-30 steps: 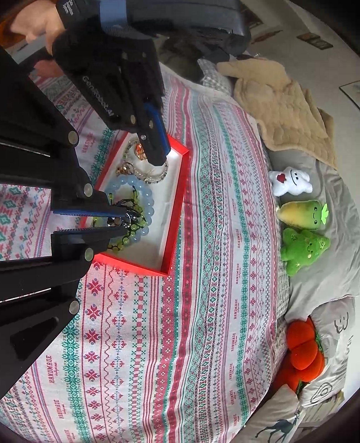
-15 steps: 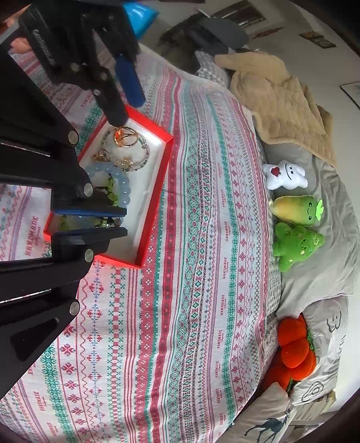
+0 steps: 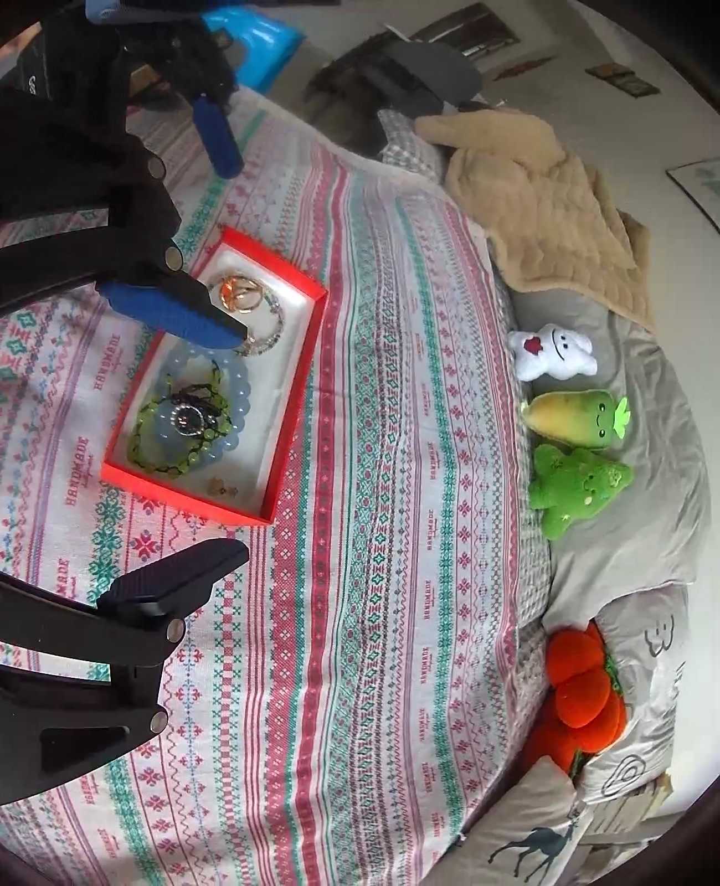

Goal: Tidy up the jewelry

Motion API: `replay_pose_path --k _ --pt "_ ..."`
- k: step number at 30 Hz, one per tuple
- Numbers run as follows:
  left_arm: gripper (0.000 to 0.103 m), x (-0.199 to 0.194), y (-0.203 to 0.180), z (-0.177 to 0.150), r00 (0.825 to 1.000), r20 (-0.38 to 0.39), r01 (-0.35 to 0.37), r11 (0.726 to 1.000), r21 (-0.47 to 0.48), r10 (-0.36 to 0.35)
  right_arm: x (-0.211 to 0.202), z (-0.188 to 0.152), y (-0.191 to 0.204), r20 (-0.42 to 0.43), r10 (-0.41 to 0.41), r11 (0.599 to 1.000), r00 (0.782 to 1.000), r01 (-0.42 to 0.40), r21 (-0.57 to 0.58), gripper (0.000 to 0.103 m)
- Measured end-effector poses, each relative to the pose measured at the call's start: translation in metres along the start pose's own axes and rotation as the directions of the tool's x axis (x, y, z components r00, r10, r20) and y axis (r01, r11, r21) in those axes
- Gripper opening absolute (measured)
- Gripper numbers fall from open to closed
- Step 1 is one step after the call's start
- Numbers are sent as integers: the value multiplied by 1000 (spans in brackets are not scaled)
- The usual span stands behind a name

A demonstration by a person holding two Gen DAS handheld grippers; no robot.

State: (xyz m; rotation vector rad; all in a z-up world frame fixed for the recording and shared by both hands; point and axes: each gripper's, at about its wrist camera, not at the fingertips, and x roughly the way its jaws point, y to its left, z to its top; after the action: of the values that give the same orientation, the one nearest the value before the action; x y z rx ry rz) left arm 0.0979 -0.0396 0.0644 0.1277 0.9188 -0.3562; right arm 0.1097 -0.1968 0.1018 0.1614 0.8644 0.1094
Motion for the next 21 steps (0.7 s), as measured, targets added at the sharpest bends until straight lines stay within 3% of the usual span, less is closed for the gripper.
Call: replay_pose_path --k 12,16,21 --pt "102 -20 -17 -40 987 -93 -134 990 -37 130 -42 -32 0 -64 -124 992 990 123 -16 84" --pt "102 -28 -25 -56 980 -120 -166 984 -59 158 -55 -38 2 -75 -174 985 982 175 5 89" --pt "102 -38 -34 -70 978 -135 -168 983 -78 157 -75 -54 20 -29 -194 981 981 192 -36 101"
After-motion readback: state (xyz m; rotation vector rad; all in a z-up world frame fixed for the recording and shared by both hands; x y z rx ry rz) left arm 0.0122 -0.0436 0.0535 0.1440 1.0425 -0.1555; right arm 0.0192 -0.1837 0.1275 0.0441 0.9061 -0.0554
